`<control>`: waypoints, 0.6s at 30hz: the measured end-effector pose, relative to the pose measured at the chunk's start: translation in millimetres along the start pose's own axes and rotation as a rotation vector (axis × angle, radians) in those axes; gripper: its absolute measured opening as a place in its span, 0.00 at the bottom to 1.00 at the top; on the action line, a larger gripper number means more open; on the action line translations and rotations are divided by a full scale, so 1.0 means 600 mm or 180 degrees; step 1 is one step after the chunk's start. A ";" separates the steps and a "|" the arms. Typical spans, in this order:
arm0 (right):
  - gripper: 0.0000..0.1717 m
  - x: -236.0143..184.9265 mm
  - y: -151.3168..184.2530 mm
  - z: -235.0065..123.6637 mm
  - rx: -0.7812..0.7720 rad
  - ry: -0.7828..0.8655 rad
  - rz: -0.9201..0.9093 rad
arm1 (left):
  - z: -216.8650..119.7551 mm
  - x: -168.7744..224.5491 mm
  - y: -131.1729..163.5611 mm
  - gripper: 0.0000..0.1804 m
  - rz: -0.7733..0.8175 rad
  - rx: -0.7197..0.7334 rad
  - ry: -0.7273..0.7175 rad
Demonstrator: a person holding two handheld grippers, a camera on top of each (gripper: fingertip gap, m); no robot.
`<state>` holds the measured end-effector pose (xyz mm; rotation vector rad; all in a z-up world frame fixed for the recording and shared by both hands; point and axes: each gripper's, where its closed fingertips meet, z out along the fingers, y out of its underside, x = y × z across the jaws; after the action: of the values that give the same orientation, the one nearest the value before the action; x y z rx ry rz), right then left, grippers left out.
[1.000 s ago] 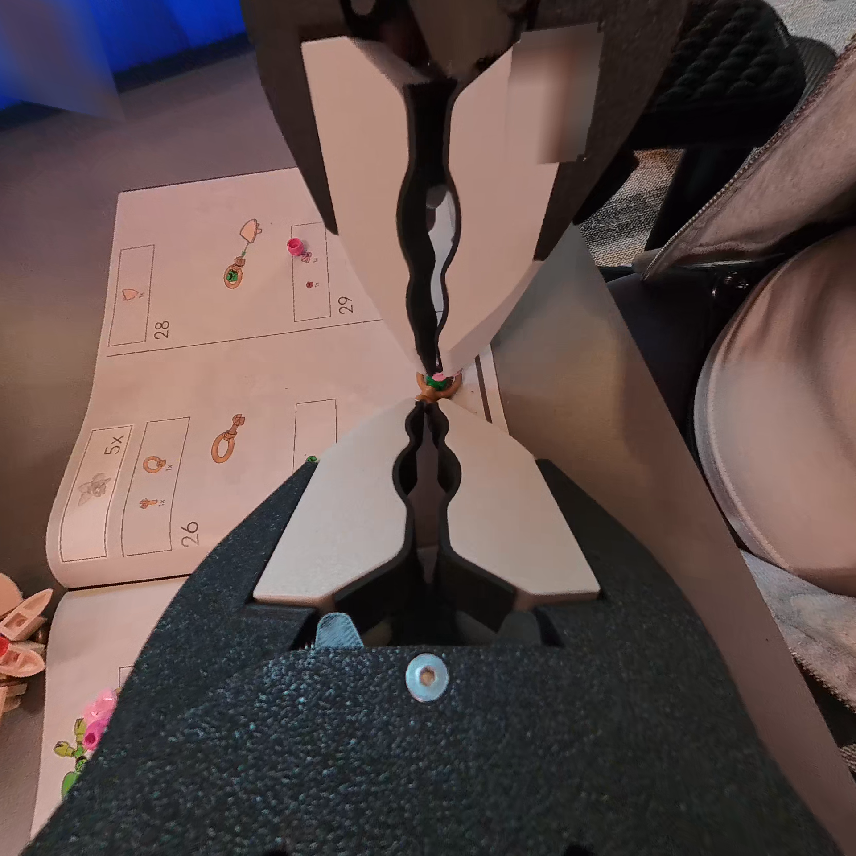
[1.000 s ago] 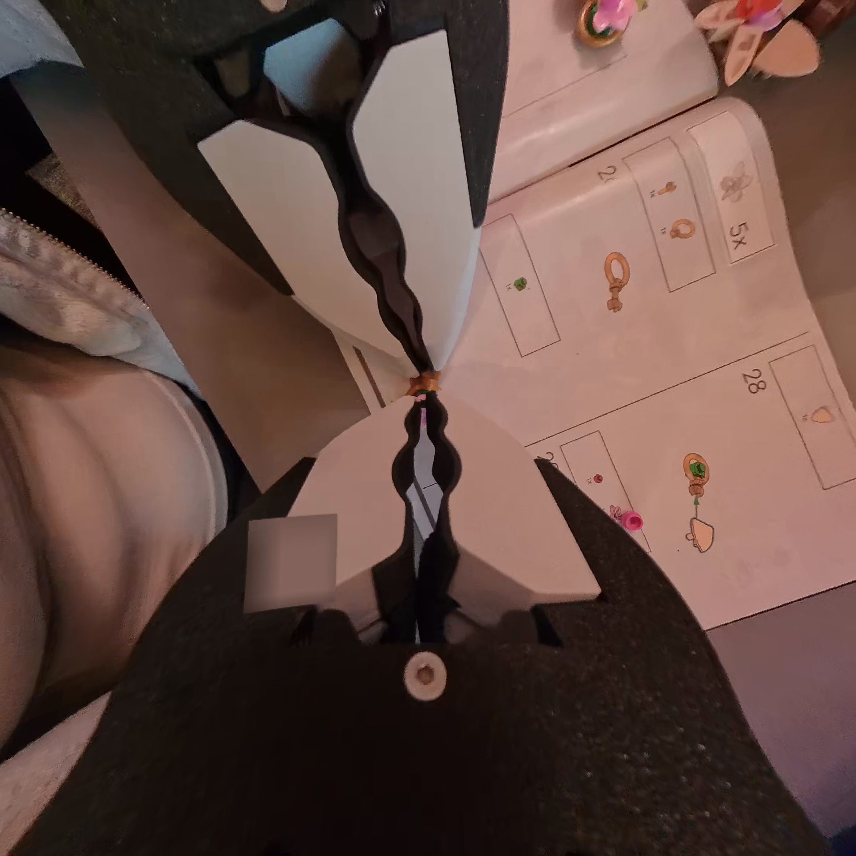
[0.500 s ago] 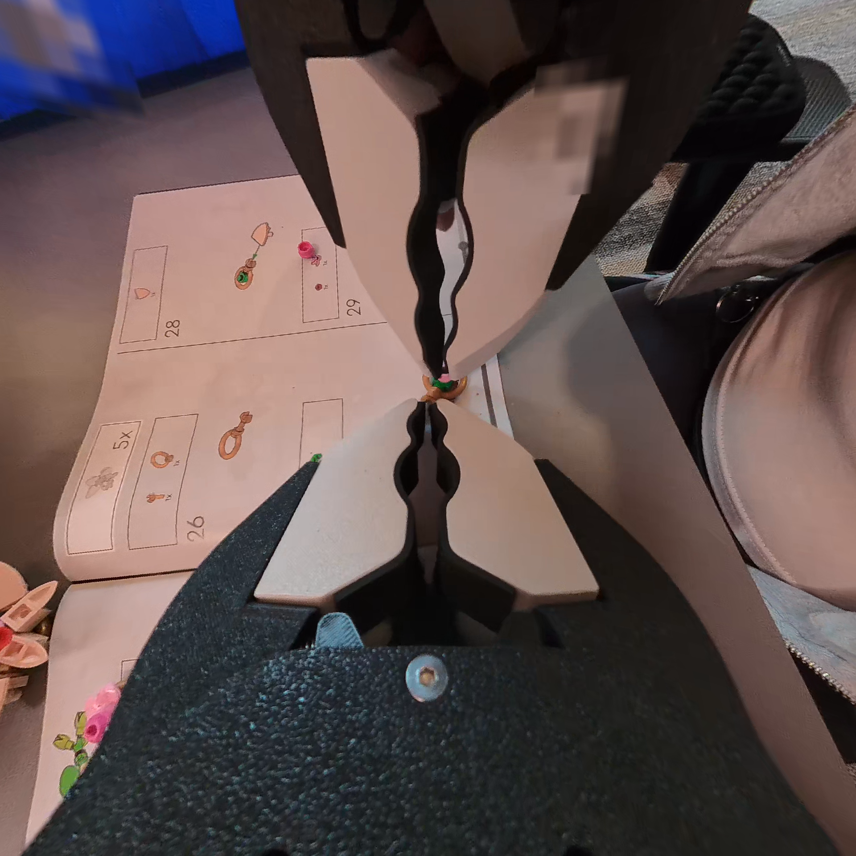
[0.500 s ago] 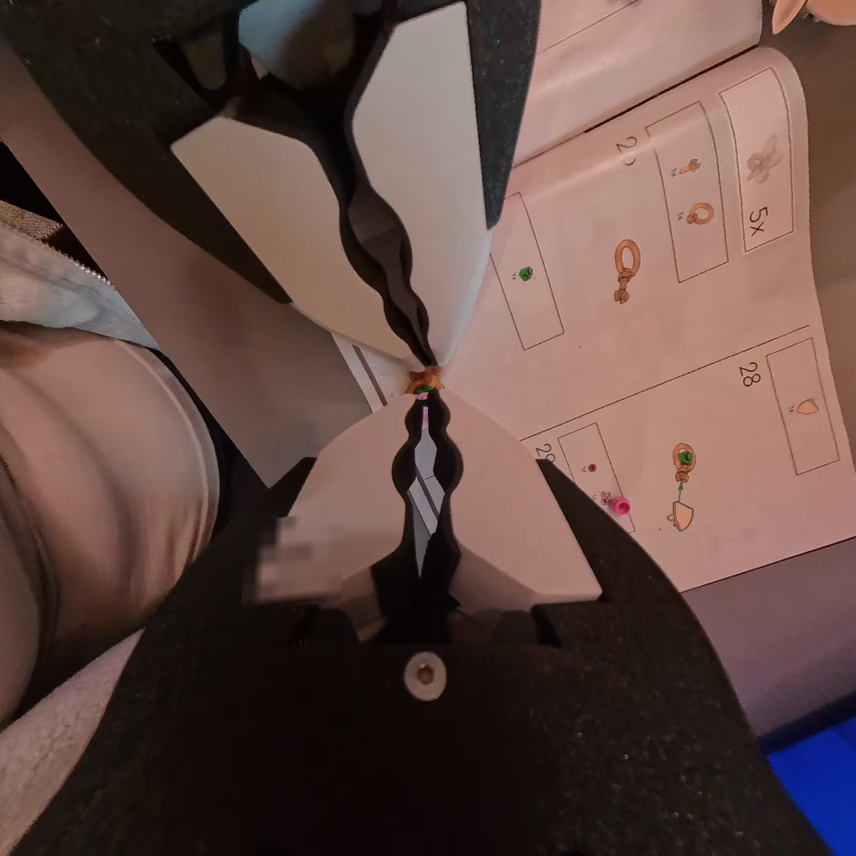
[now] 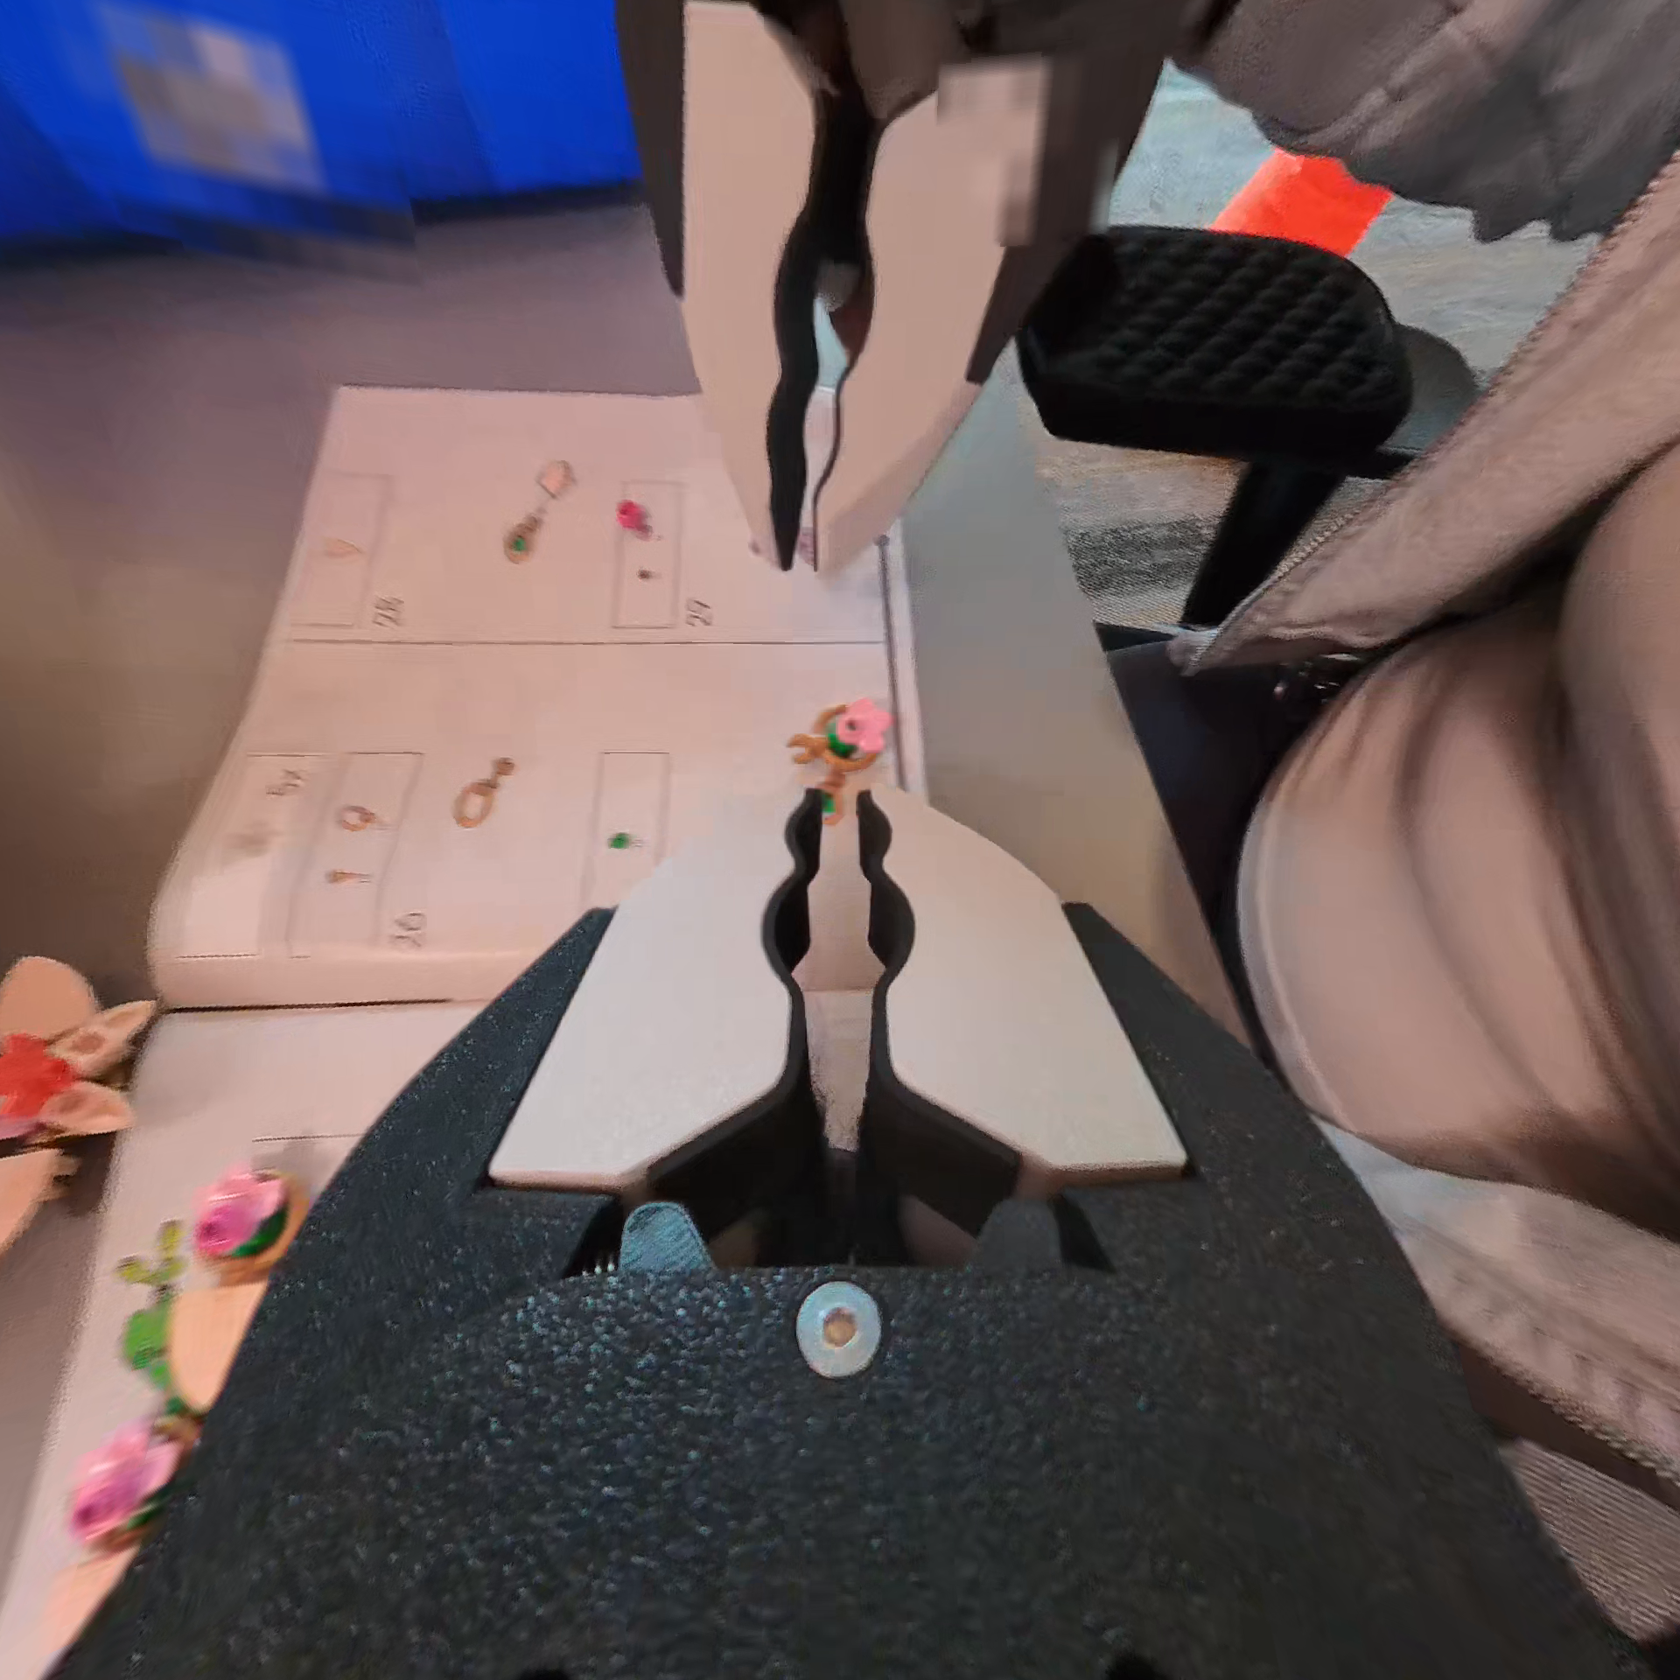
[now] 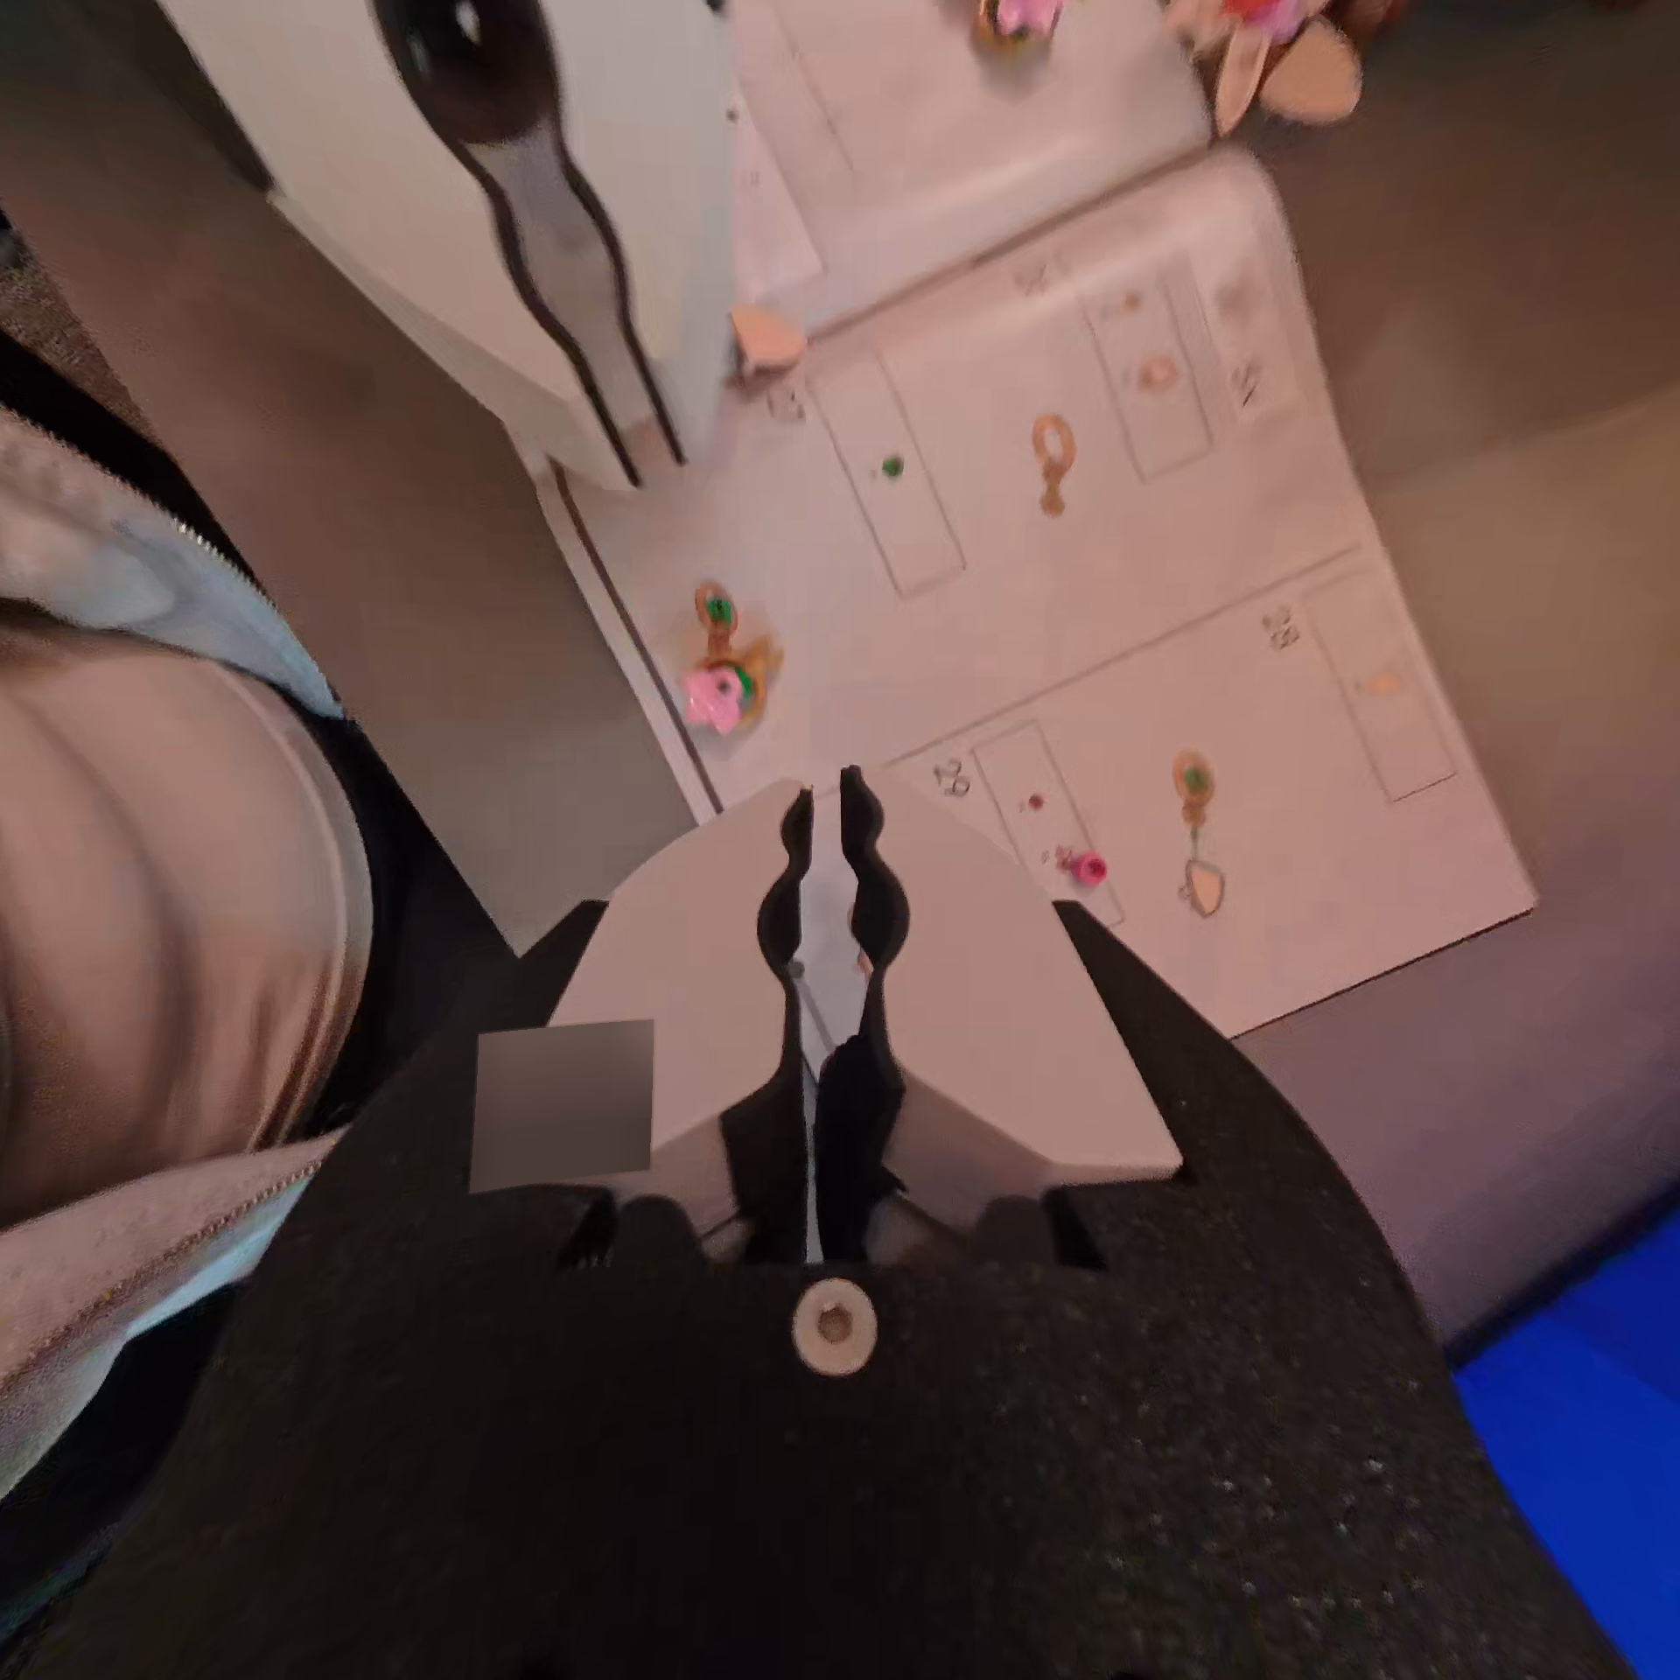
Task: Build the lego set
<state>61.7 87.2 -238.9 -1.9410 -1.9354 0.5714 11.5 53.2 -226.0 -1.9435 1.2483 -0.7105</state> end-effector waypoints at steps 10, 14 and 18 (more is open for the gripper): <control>0.03 -0.031 0.018 0.041 0.0385 -0.0311 0.0218 | 0.062 0.002 0.030 0.04 -0.0697 -0.0441 -0.0163; 0.04 -0.042 0.009 0.041 0.0715 -0.0289 0.0343 | 0.070 -0.004 0.024 0.04 -0.0718 -0.0414 -0.0186; 0.04 -0.038 0.018 0.032 0.0743 -0.0221 0.0355 | 0.068 -0.007 0.025 0.04 -0.0770 -0.0449 -0.0278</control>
<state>61.5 63.2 -260.1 -1.9101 -1.7198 0.8652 32.8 63.5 -262.5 -2.2429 1.0456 -0.6630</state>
